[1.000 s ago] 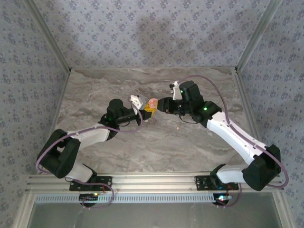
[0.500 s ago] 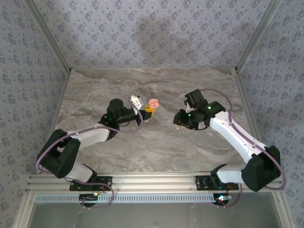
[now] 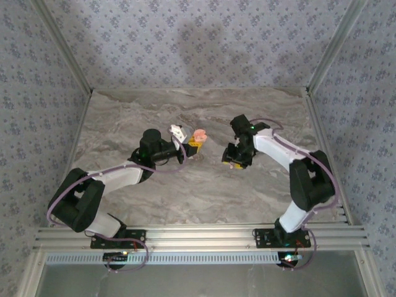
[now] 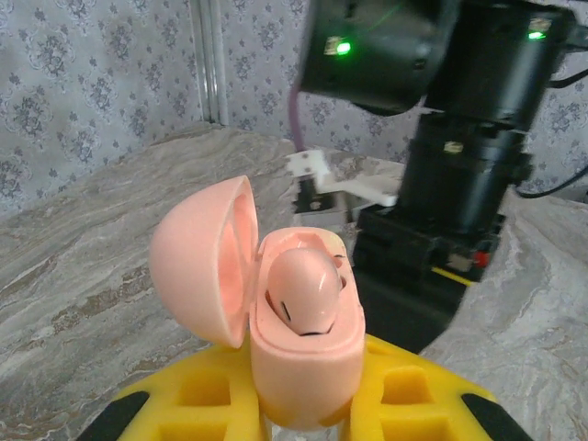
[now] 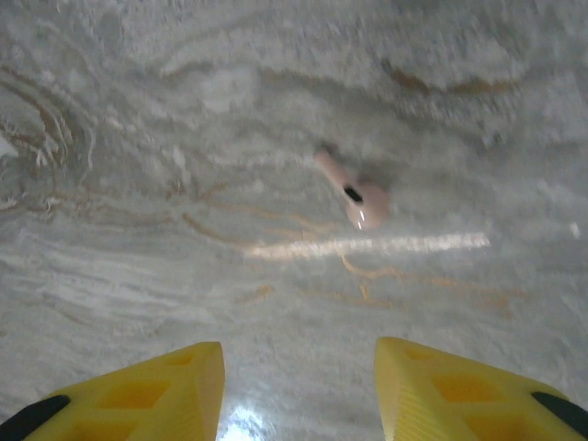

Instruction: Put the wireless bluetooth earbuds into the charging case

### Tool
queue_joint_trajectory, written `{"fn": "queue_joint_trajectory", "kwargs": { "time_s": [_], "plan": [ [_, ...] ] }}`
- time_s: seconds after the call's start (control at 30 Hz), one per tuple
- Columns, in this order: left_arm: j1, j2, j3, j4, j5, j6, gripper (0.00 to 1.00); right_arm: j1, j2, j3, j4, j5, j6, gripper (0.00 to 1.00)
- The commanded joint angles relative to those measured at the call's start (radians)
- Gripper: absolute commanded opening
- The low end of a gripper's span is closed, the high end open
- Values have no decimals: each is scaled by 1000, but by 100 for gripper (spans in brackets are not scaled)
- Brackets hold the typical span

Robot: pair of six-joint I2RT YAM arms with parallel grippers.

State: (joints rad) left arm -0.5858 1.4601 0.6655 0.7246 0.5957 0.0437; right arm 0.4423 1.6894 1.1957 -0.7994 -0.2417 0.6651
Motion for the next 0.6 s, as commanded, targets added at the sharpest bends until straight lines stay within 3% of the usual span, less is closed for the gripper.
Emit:
{"fn": "queue_joint_trajectory", "kwargs": {
  "time_s": [0.0,0.57],
  "plan": [
    [-9,-32,25,-3,0,19,5,-12,75,96,-20,37,-81,49],
    [-2,-20,35,-14,-1,26,5,-13,307,207,13,35,-151,49]
  ]
}}
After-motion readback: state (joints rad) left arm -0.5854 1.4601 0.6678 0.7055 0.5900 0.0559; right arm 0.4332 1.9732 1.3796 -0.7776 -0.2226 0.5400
